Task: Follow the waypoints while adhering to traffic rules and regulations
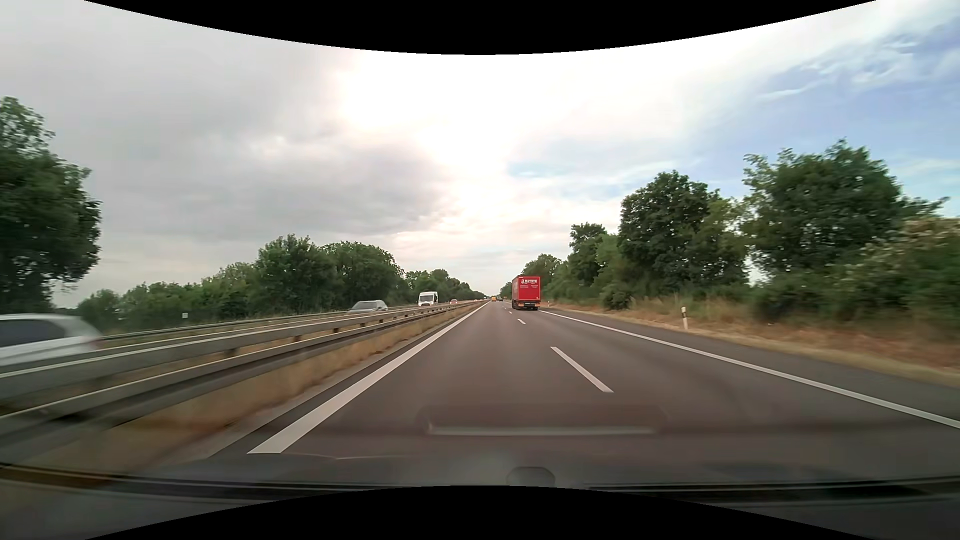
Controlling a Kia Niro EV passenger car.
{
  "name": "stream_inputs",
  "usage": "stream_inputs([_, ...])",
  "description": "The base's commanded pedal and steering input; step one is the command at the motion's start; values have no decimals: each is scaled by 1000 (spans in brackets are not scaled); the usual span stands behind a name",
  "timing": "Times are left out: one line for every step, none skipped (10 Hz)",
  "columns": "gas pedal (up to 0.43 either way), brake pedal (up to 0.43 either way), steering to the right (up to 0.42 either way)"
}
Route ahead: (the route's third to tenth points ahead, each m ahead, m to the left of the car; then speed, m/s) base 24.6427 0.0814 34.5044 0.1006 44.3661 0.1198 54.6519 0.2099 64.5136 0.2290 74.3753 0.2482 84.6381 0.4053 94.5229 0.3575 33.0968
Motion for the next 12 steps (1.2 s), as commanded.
stream_inputs([551,0,-4])
stream_inputs([551,0,-5])
stream_inputs([551,0,-5])
stream_inputs([551,0,-4])
stream_inputs([551,0,-4])
stream_inputs([551,0,-4])
stream_inputs([551,0,-4])
stream_inputs([539,0,-4])
stream_inputs([539,0,-4])
stream_inputs([539,0,-4])
stream_inputs([539,0,-4])
stream_inputs([539,0,-3])
